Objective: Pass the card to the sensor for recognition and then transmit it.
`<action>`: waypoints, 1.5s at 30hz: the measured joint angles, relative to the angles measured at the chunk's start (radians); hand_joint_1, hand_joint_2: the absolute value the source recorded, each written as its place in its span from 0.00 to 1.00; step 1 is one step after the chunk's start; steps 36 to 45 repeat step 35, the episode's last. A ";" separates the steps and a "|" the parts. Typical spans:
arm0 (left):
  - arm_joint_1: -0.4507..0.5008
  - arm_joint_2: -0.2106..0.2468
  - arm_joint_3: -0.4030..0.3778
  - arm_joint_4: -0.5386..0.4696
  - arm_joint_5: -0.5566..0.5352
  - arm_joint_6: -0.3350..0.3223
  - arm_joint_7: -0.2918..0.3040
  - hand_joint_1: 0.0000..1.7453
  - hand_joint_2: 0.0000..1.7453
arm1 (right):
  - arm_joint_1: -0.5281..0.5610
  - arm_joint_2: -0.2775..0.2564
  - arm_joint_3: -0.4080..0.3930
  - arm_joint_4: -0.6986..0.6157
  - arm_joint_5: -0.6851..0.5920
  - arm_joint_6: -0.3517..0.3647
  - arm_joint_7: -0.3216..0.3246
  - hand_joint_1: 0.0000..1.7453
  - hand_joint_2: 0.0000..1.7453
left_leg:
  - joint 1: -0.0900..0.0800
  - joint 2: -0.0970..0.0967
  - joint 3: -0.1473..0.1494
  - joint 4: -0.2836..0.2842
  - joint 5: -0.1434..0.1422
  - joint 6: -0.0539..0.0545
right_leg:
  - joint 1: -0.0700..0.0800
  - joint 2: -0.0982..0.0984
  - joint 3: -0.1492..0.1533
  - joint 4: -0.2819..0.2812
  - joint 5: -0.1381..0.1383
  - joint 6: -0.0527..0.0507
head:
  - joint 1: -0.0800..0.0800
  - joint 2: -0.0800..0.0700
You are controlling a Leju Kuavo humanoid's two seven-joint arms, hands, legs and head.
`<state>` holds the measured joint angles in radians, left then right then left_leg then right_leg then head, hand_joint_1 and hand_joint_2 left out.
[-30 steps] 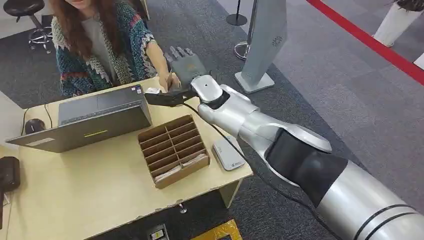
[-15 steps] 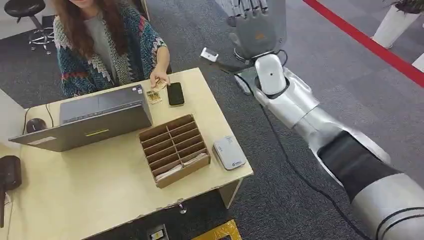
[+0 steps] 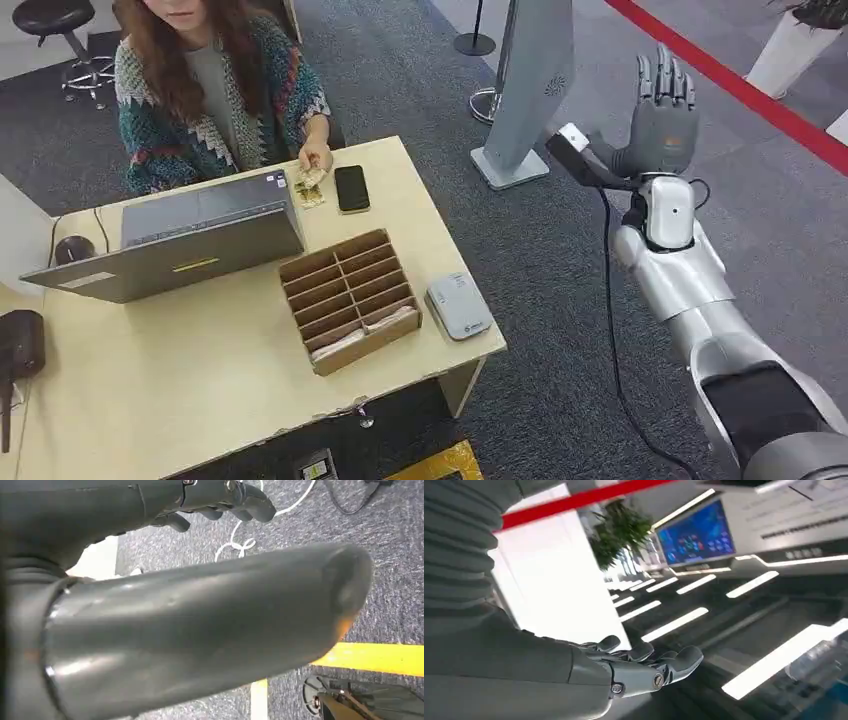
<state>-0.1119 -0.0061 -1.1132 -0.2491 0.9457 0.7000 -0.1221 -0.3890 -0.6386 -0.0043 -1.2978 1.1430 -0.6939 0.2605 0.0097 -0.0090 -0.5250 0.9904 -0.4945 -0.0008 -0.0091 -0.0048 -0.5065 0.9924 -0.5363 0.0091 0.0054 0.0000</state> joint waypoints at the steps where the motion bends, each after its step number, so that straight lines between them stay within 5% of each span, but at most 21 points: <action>1: -0.001 -0.005 0.013 0.000 -0.006 0.000 0.001 0.00 0.00 | 0.033 0.015 -0.040 0.023 -0.039 0.001 -0.004 0.00 0.00 | 0.000 0.000 0.000 0.000 0.000 0.000 | 0.000 0.000 0.000 0.000 0.000 0.000 | 0.000 0.000; 10: 0.001 -0.005 0.040 0.000 -0.068 -0.041 0.040 0.00 0.00 | 0.245 0.185 -0.099 0.534 -0.463 0.134 -0.071 0.00 0.00 | 0.002 -0.001 -0.002 0.000 0.000 0.000 | 0.002 0.000 -0.002 0.000 -0.002 -0.001 | 0.000 0.000; 14: 0.001 -0.002 0.040 0.000 -0.089 -0.060 0.056 0.00 0.00 | 0.296 0.274 -0.106 0.696 -0.498 0.197 -0.070 0.00 0.00 | 0.004 0.004 -0.001 -0.001 -0.002 -0.002 | 0.004 0.004 -0.003 0.001 -0.003 -0.002 | 0.000 0.000; 20: 0.000 0.011 0.036 0.000 -0.124 -0.083 0.094 0.00 0.00 | 0.321 0.404 -0.121 0.898 -0.500 0.372 0.040 0.00 0.00 | 0.005 0.007 0.000 -0.001 -0.002 -0.003 | 0.005 0.007 -0.003 0.002 -0.003 -0.003 | 0.000 0.000; 28: -0.001 0.028 0.018 -0.001 -0.142 -0.093 0.127 0.00 0.00 | 0.321 0.512 -0.122 1.007 -0.504 0.577 0.109 0.00 0.00 | 0.004 0.007 0.000 -0.001 -0.002 -0.003 | 0.004 0.007 -0.002 0.002 -0.003 -0.003 | 0.000 0.000; 45: -0.002 0.033 0.011 -0.003 -0.138 -0.094 0.138 0.00 0.00 | 0.319 0.557 -0.122 1.046 -0.495 0.600 0.118 0.00 0.00 | 0.003 0.007 0.000 -0.001 -0.002 -0.003 | 0.003 0.006 -0.002 0.002 -0.003 -0.003 | 0.000 0.000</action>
